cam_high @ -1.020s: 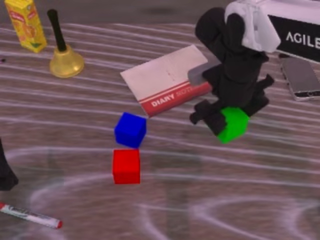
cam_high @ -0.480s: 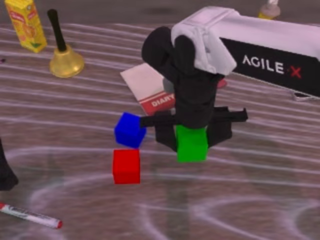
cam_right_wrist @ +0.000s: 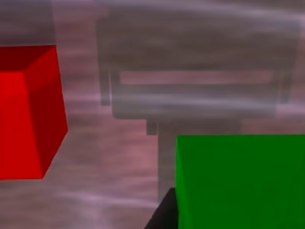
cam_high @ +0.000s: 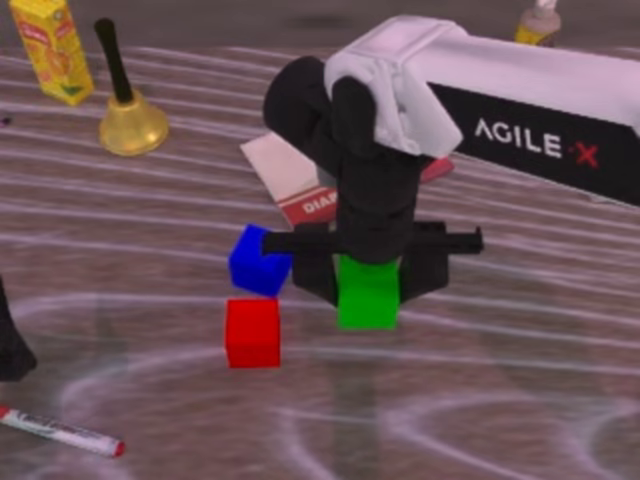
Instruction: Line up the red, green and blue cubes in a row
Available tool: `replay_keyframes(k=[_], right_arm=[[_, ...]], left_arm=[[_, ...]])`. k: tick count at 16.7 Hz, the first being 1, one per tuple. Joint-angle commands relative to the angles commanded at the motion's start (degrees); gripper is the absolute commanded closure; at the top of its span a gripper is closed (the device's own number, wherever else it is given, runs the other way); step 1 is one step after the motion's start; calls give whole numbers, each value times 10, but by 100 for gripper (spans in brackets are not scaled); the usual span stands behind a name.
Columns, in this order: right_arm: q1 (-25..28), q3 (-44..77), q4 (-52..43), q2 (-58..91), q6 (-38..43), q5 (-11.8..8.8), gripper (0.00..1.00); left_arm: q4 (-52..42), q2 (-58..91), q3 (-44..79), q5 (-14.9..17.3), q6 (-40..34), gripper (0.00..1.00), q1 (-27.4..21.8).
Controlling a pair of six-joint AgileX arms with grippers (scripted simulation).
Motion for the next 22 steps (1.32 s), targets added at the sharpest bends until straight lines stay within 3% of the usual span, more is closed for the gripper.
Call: replay_keyframes(k=[9,13,22], right_arm=[[4,-92,132,36,2,1,100],[5,-96,137,38,2,1,100],[5,-96,137,38,2,1,32]], left_arm=[[0,0,0,0,0,0,0],[0,0,0,0,0,0,0],[0,0,0,0,0,0,0]])
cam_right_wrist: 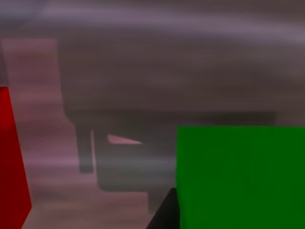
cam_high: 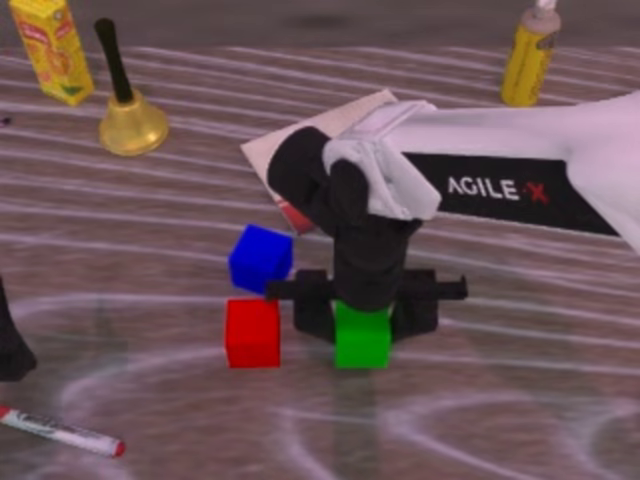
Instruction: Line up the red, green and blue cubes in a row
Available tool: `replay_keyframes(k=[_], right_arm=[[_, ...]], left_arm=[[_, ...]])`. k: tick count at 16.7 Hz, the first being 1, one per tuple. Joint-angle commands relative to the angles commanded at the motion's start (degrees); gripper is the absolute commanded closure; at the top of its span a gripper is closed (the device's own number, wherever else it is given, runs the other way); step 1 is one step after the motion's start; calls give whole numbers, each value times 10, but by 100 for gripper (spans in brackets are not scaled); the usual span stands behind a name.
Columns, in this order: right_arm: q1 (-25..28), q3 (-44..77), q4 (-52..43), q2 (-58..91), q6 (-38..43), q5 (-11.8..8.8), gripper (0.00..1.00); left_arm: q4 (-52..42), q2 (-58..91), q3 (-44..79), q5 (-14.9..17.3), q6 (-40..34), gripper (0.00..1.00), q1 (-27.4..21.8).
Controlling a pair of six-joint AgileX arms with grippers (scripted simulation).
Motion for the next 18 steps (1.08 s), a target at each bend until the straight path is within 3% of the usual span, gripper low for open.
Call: replay_keyframes(k=[4,5,14,18], right_arm=[[0,0,0,0,0,0,2],[0,0,0,0,0,0,0],[-1,2,-2,-1,0,0,0],[1,49,-69,-18,1,0,0]], left_arm=[[0,0,0,0,0,0,0],[0,0,0,0,0,0,0],[0,0,0,0,0,0,0],[0,0,0,0,0,0,0]])
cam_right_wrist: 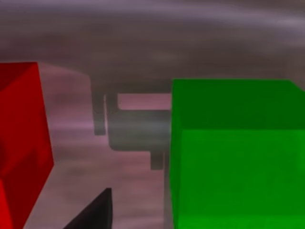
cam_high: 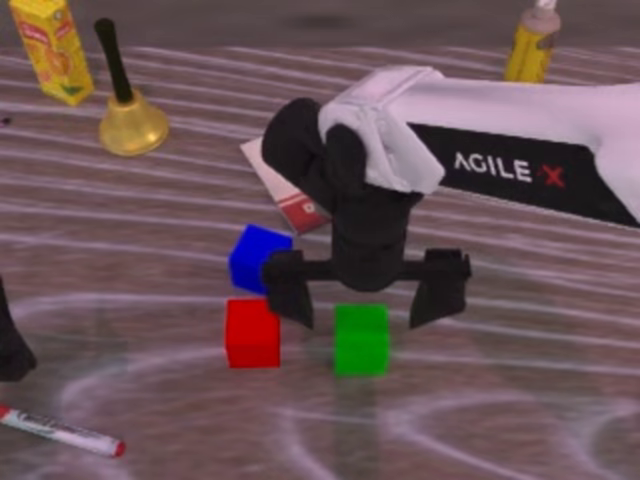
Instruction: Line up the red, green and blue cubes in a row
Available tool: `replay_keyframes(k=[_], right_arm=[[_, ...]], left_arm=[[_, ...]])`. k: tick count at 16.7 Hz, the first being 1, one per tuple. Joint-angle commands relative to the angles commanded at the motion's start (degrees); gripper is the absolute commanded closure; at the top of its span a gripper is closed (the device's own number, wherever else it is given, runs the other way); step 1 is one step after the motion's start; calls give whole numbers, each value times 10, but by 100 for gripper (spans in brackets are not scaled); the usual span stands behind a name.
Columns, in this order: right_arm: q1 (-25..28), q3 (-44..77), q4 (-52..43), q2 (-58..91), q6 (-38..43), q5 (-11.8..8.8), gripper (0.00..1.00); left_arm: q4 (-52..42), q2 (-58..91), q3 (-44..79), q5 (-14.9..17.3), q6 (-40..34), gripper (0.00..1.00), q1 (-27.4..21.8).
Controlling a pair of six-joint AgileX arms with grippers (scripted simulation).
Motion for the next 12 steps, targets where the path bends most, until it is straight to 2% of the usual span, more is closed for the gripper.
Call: replay_keyframes(k=[4,9,12], right_arm=[[2,47,-68,-22,-2,0,0],[-1,47,-68,-21,-2,0,0],[-13,20,-50,-54,-21,12,0]], left_arm=[[0,0,0,0,0,0,0],[0,0,0,0,0,0,0],[-22,33,32,2,-2,0,-11]])
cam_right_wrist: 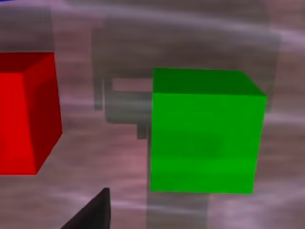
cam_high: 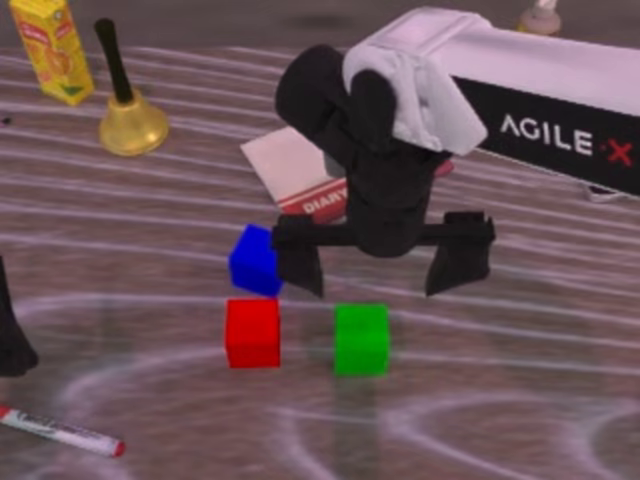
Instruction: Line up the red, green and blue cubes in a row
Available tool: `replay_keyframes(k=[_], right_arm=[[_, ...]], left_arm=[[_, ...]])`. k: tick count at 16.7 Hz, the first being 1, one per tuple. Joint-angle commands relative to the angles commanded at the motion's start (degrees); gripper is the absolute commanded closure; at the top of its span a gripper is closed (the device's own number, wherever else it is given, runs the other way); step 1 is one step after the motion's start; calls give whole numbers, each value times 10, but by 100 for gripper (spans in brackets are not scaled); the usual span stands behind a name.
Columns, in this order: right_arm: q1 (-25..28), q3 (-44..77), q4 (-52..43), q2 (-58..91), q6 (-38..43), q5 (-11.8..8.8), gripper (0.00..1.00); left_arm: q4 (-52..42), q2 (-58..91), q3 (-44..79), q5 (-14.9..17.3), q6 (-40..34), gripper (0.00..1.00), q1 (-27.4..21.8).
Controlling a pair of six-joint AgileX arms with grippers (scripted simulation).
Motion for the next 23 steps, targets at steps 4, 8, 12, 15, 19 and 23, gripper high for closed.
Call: replay_keyframes(k=[4,8,12,15,19,23], right_arm=[[-47,-97,64,-128,-58,33,0],[-120,-257,160,-342,-139,64,0],[-208,-469,276,-598,-232,78,0],[-273,-634,369,-789,-300,76,0],[-342,-814,487,-989,-369,53,0],[-390,-936,593,-1120,-410,17,0]], left_arm=[[-77,125,121,1,-7,0,-34],[-191,340,305,0,-18,0,-81],[-325,604,507,0,-29,0,-134],[-427,803,656,1,-37,0,-175],[-542,1014,828,2,-47,0,-223],[-625,1167,965,2,-55,0,-260]])
